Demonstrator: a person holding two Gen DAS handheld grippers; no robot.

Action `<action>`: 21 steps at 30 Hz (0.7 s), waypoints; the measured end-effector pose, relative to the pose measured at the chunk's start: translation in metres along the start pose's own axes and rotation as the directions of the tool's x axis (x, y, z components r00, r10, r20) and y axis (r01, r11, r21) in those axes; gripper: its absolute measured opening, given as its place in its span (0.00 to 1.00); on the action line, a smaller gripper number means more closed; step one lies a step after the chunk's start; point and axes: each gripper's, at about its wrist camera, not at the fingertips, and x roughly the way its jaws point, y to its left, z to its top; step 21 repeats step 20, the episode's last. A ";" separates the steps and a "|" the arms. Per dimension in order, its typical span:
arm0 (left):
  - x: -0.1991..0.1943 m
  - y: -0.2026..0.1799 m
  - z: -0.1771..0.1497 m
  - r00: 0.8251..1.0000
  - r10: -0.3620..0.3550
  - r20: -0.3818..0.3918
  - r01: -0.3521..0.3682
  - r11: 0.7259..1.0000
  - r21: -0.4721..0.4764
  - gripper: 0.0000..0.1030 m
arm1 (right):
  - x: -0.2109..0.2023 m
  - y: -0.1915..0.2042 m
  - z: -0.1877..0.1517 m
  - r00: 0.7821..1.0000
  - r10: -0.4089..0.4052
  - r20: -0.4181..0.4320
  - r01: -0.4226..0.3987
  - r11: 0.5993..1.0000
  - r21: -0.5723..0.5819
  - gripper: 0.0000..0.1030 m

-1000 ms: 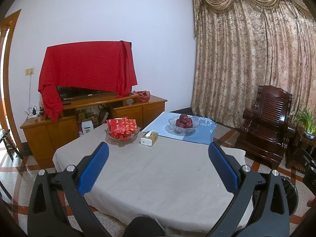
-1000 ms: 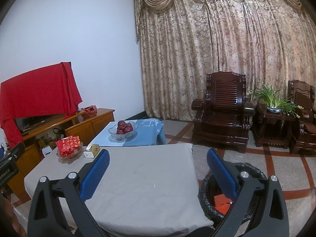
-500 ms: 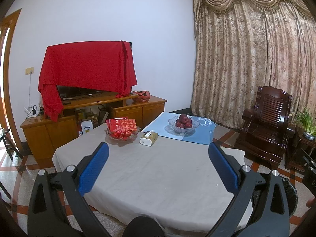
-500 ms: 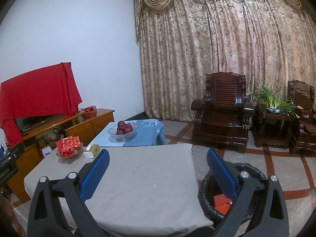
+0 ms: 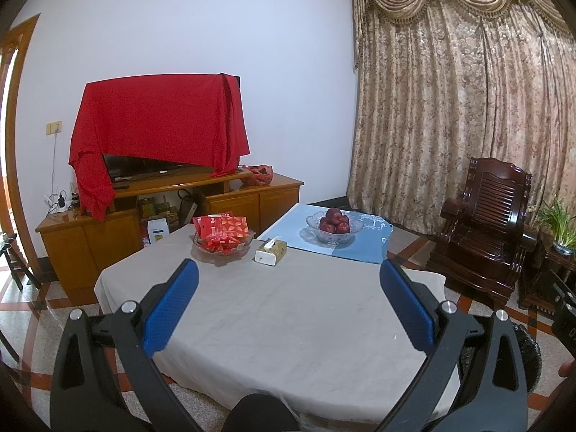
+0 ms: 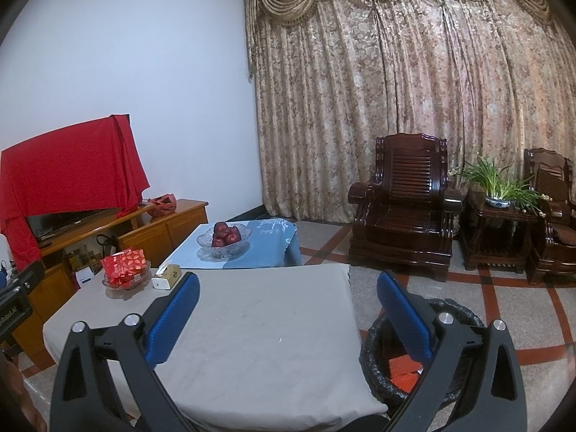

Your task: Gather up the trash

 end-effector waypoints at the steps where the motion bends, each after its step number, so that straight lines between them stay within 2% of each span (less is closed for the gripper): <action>1: -0.001 -0.001 0.000 1.000 0.000 0.001 0.000 1.000 0.000 0.95 | 0.000 0.000 0.000 1.000 0.000 0.001 0.000 1.000 -0.001 0.94; 21: -0.008 -0.009 0.004 1.000 -0.011 -0.001 0.011 1.000 -0.001 0.95 | -0.001 0.004 0.003 1.000 -0.002 0.003 0.002 1.000 -0.002 0.94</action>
